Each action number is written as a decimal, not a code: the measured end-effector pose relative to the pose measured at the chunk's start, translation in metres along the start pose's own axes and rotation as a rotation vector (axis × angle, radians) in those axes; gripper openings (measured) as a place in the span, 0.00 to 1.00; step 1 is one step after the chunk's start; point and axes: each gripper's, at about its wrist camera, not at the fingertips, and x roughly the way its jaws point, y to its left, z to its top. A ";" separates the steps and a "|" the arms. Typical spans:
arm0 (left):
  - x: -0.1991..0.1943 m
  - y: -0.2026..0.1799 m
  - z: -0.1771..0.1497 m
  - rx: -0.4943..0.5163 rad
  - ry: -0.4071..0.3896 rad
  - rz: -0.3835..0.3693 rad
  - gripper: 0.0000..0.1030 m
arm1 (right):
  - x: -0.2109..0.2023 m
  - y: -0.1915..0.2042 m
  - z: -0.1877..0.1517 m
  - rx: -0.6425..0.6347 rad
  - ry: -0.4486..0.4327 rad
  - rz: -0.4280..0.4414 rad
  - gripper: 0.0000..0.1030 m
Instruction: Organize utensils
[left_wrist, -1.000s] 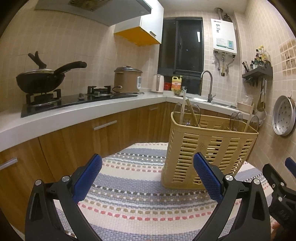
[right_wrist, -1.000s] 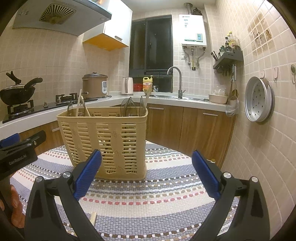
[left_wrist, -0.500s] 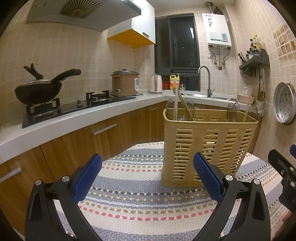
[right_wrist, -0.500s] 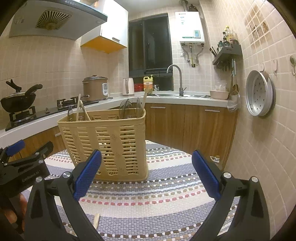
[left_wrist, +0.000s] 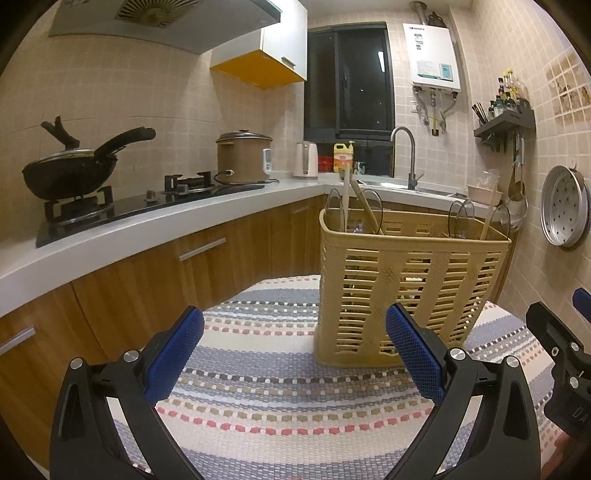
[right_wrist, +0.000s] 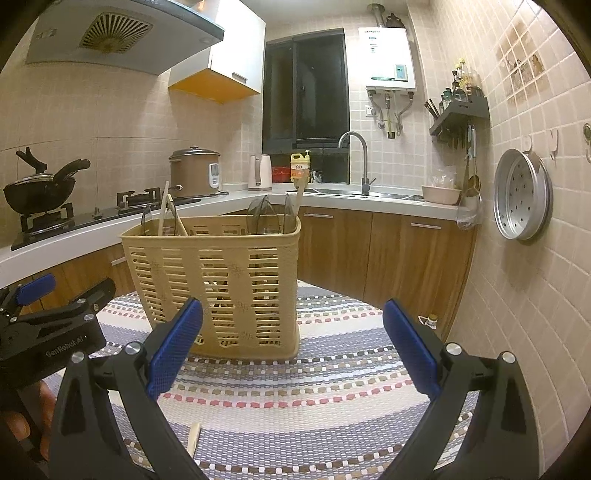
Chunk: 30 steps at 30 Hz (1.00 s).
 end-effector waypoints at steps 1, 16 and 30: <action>0.000 -0.001 0.000 0.002 -0.001 0.000 0.93 | 0.000 0.001 0.000 -0.004 -0.002 -0.002 0.91; -0.003 -0.004 -0.001 0.020 -0.017 0.024 0.93 | -0.001 -0.002 0.002 0.001 -0.004 -0.003 0.91; -0.015 -0.020 -0.002 0.098 -0.071 0.041 0.93 | -0.005 -0.006 0.003 0.016 -0.026 -0.019 0.91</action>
